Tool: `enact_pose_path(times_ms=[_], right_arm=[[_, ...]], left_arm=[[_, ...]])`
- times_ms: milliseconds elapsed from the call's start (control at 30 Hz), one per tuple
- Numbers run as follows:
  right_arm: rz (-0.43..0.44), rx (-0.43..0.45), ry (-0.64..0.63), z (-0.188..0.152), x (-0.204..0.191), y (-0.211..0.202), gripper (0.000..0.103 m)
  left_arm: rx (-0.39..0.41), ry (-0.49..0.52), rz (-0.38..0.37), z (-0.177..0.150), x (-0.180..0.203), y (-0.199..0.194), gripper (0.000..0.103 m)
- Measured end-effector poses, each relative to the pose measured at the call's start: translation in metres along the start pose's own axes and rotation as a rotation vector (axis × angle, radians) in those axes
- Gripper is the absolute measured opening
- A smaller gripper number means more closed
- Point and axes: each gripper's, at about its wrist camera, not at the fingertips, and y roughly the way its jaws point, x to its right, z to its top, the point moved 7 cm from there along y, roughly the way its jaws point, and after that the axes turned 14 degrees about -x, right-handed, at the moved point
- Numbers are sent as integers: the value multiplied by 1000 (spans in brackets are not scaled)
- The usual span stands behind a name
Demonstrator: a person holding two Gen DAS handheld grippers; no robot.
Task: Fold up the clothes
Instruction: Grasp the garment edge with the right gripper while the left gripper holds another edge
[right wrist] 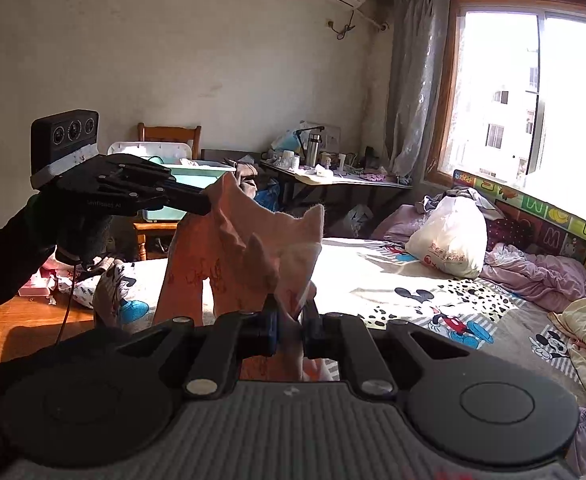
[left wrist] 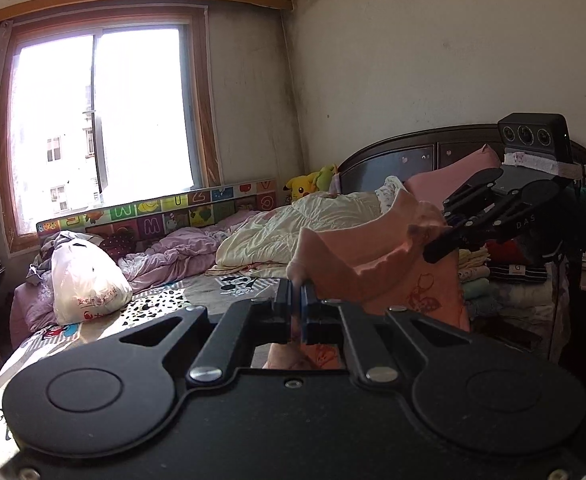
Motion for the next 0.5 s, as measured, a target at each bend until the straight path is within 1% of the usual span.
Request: enact_pose_path(times_ms=[133,233,300,400,467,500], right_arm=[[52,-23,-4,-10,-11,-7,13],[81,-59,-14,-16,-16,-2,13],[101,-93,-10,-21,-17,7,13],[135,-180,8,-36,-16,36,13],[135,-239,31,-47,-6,64,13],[127,-258,49,-51,3,77,13]], left_arm=[[-49,9,-43,-11,6,-4,3],[-102,20,-44,-20,2,11,3],[-155,32,-38,-29,-3,31,3],[-241,36,-25,-44,-16,71,3],[-301,49,6,-52,-27,106,3],[-317,72,36,-53,-31,123,3]])
